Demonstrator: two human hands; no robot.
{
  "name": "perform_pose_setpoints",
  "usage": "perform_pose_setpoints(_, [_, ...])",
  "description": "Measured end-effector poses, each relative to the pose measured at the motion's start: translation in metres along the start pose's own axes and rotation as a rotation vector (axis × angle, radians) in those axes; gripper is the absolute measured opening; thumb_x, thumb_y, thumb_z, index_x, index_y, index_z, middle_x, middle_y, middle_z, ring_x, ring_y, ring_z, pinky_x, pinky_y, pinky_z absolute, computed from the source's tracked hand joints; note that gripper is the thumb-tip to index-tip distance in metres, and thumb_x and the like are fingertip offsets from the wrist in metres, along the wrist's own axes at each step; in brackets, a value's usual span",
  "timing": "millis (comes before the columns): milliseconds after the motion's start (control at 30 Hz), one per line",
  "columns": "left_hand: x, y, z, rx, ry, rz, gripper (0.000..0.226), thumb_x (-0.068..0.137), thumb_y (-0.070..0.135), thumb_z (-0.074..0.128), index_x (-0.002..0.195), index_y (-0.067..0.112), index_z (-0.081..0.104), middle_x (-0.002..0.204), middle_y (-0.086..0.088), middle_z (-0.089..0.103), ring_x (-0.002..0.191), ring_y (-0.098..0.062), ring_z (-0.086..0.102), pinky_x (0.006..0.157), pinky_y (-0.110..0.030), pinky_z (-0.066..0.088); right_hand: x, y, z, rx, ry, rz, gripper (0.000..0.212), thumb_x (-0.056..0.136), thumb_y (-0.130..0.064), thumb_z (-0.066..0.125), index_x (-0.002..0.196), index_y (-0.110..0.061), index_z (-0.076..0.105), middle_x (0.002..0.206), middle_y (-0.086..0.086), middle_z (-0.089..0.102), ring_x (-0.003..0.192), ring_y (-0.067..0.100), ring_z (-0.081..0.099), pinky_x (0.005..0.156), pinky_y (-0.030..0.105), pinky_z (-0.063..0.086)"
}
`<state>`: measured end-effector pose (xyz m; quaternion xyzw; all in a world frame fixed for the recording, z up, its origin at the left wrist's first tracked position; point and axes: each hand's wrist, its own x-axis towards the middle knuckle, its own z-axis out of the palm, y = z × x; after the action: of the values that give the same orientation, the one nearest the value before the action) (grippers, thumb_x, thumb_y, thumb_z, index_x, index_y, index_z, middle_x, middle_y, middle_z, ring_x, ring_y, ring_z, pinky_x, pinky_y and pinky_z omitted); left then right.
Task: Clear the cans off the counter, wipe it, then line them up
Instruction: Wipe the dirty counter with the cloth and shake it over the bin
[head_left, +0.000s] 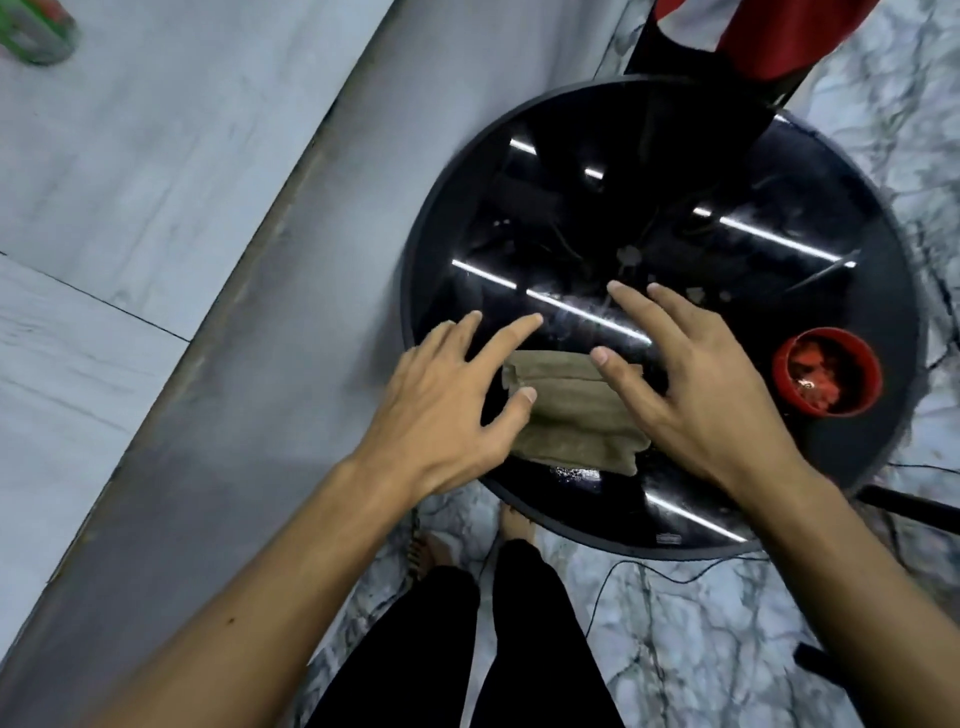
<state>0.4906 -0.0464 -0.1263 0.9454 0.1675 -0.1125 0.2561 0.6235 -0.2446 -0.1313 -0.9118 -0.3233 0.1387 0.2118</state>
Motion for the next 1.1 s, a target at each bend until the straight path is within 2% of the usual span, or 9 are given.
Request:
perform_pose_setpoints(100, [0.007, 0.004, 0.016, -0.063, -0.059, -0.017, 0.063, 0.098, 0.065, 0.038, 0.154, 0.060, 0.009, 0.167, -0.008, 0.029, 0.156, -0.027, 0.019, 0.123, -0.049, 0.020, -0.010, 0.024, 0.008, -0.008, -0.012, 0.065, 0.065, 0.099, -0.061, 0.047, 0.157, -0.036, 0.034, 0.157, 0.012, 0.041, 0.143, 0.029, 0.039, 0.110, 0.048, 0.042])
perform_pose_setpoints(333, [0.016, 0.010, 0.043, -0.169, -0.057, -0.073, 0.054, 0.099, 0.060, 0.046, 0.150, 0.054, 0.029, 0.144, 0.006, 0.056, 0.136, -0.019, 0.044, 0.109, -0.041, 0.038, -0.031, 0.059, 0.026, 0.090, -0.077, 0.221, 0.064, 0.096, -0.071, 0.042, 0.154, -0.046, 0.031, 0.142, 0.003, 0.056, 0.132, 0.023, 0.048, 0.097, 0.038, 0.043])
perform_pose_setpoints(433, [0.018, 0.011, 0.054, -0.221, -0.088, -0.121, 0.047, 0.098, 0.060, 0.048, 0.143, 0.056, 0.035, 0.137, 0.006, 0.059, 0.132, -0.019, 0.046, 0.104, -0.042, 0.040, -0.040, 0.067, 0.034, 0.161, -0.103, 0.276, 0.063, 0.093, -0.073, 0.045, 0.151, -0.048, 0.036, 0.130, 0.000, 0.063, 0.120, 0.022, 0.056, 0.089, 0.037, 0.047])
perform_pose_setpoints(567, [0.022, 0.009, 0.060, -0.275, -0.062, -0.181, 0.041, 0.098, 0.055, 0.052, 0.139, 0.054, 0.044, 0.129, 0.010, 0.061, 0.127, -0.016, 0.051, 0.103, -0.042, 0.043, -0.046, 0.067, 0.043, 0.271, -0.126, 0.310, 0.060, 0.091, -0.069, 0.053, 0.147, -0.045, 0.045, 0.114, -0.004, 0.064, 0.107, 0.018, 0.059, 0.089, 0.040, 0.053])
perform_pose_setpoints(700, [0.021, 0.008, 0.064, -0.336, -0.054, -0.239, 0.038, 0.096, 0.051, 0.057, 0.134, 0.053, 0.052, 0.123, 0.011, 0.064, 0.121, -0.013, 0.057, 0.103, -0.048, 0.048, -0.046, 0.071, 0.048, 0.375, -0.110, 0.308, 0.052, 0.091, -0.060, 0.062, 0.140, -0.043, 0.056, 0.107, -0.009, 0.065, 0.094, 0.004, 0.059, 0.077, 0.018, 0.045])
perform_pose_setpoints(867, [0.021, 0.012, 0.069, -0.366, -0.067, -0.213, 0.036, 0.094, 0.052, 0.056, 0.130, 0.056, 0.054, 0.120, 0.018, 0.065, 0.116, -0.008, 0.060, 0.101, -0.046, 0.051, -0.043, 0.073, 0.054, 0.555, -0.127, 0.333, 0.042, 0.090, -0.051, 0.071, 0.131, -0.044, 0.064, 0.122, -0.021, 0.063, 0.108, -0.014, 0.057, 0.080, 0.003, 0.045])
perform_pose_setpoints(967, [0.025, 0.014, 0.074, -0.398, -0.071, -0.202, 0.032, 0.096, 0.048, 0.062, 0.126, 0.055, 0.057, 0.116, 0.024, 0.065, 0.105, 0.000, 0.061, 0.097, -0.040, 0.052, -0.041, 0.073, 0.060, 0.664, -0.095, 0.364, 0.036, 0.089, -0.041, 0.076, 0.124, -0.044, 0.069, 0.123, -0.023, 0.066, 0.110, -0.012, 0.060, 0.089, 0.012, 0.052])
perform_pose_setpoints(1033, [0.028, 0.016, 0.078, -0.423, -0.065, -0.201, 0.031, 0.094, 0.048, 0.066, 0.123, 0.054, 0.059, 0.116, 0.023, 0.067, 0.103, -0.002, 0.064, 0.092, -0.034, 0.053, -0.040, 0.074, 0.064, 0.725, -0.068, 0.375, 0.034, 0.089, -0.031, 0.078, 0.122, -0.041, 0.072, 0.124, -0.024, 0.067, 0.115, -0.007, 0.061, 0.096, 0.023, 0.055])
perform_pose_setpoints(1100, [0.031, 0.017, 0.082, -0.454, -0.062, -0.209, 0.029, 0.093, 0.045, 0.070, 0.120, 0.051, 0.062, 0.115, 0.021, 0.068, 0.106, -0.003, 0.063, 0.091, -0.035, 0.054, -0.039, 0.076, 0.068, 0.758, -0.037, 0.377, 0.033, 0.089, -0.023, 0.079, 0.119, -0.037, 0.075, 0.124, -0.025, 0.067, 0.116, -0.008, 0.060, 0.099, 0.025, 0.055])
